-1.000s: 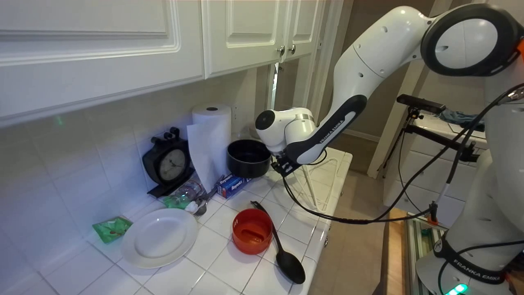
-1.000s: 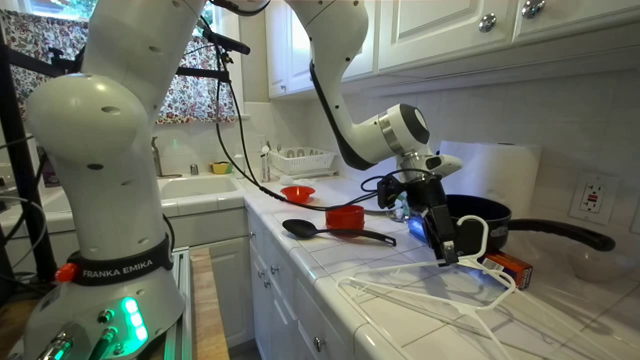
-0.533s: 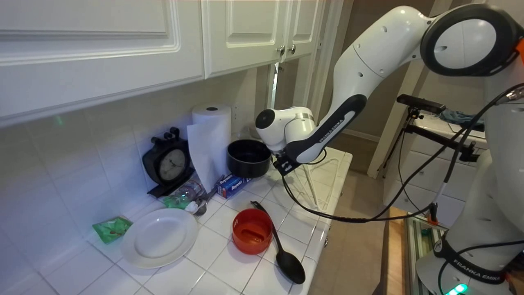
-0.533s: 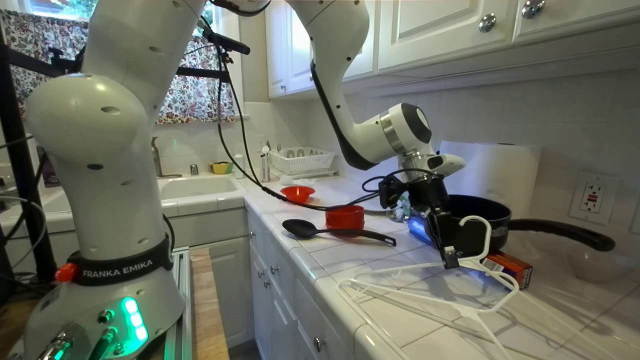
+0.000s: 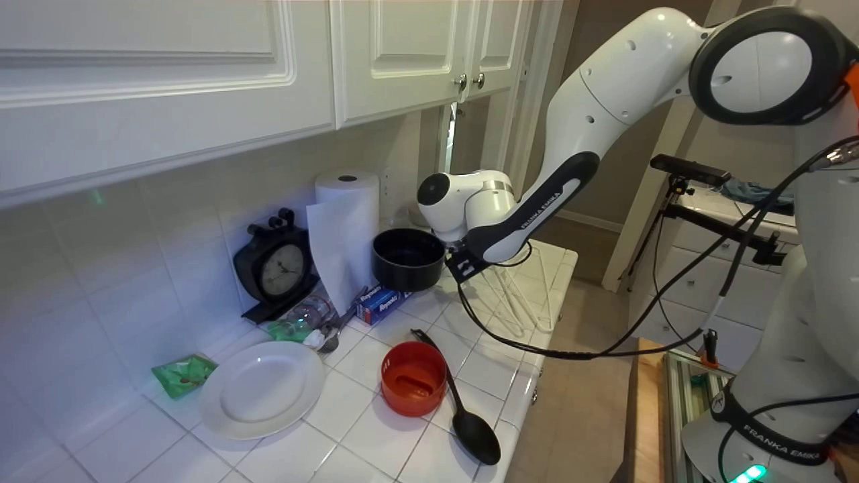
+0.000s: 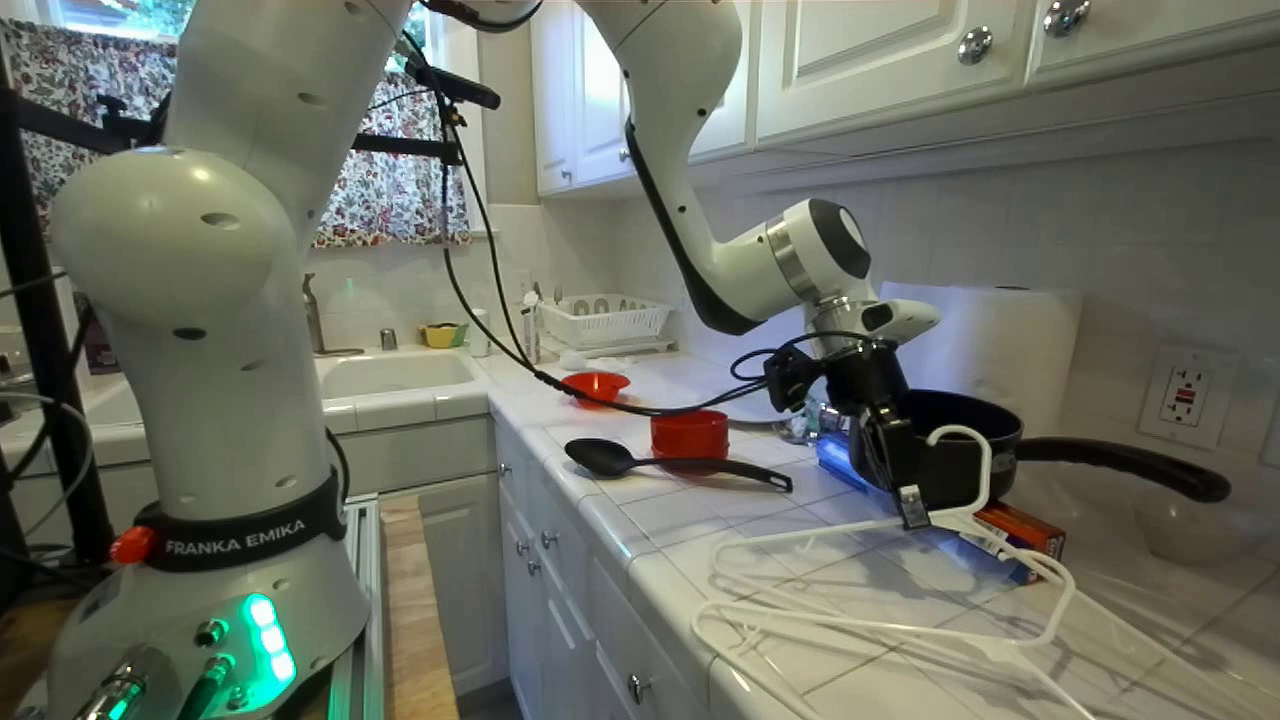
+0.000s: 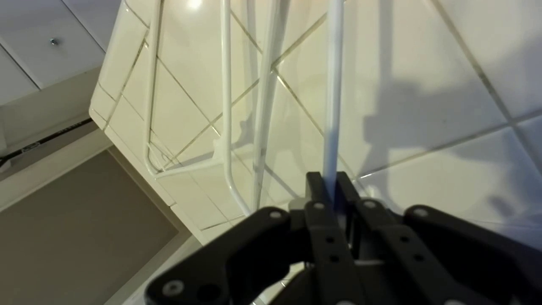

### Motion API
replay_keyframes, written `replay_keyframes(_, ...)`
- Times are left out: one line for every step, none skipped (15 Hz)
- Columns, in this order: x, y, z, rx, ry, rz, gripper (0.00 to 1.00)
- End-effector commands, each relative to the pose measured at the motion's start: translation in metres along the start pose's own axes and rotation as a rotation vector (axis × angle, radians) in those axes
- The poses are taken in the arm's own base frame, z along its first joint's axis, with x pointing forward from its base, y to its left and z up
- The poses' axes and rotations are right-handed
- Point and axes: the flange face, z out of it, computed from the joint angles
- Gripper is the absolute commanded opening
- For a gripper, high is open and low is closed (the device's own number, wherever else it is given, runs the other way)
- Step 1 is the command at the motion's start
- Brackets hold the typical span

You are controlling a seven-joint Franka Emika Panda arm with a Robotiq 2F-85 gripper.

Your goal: Put the white hangers on the counter

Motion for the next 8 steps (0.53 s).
replay_keyframes(0.0050, 0.0002, -0.0004, -0.012, -0.005, 0.033, 0.05)
replay_keyframes(0.0049, 0.0012, -0.0004, -0.017, -0.010, 0.036, 0.05)
replay_keyframes(0.0046, 0.0018, -0.0001, -0.021, -0.015, 0.040, 0.05)
replay_keyframes(0.0044, 0.0021, 0.0009, -0.028, -0.018, 0.042, 0.05)
replay_keyframes(0.0045, 0.0031, 0.0018, -0.034, -0.020, 0.043, 0.05)
replay_keyframes(0.0048, 0.0050, 0.0029, -0.042, -0.024, 0.048, 0.05)
replay_keyframes(0.0048, 0.0064, 0.0042, -0.048, -0.030, 0.054, 0.05)
replay_keyframes(0.0048, 0.0082, 0.0057, -0.056, -0.037, 0.059, 0.05)
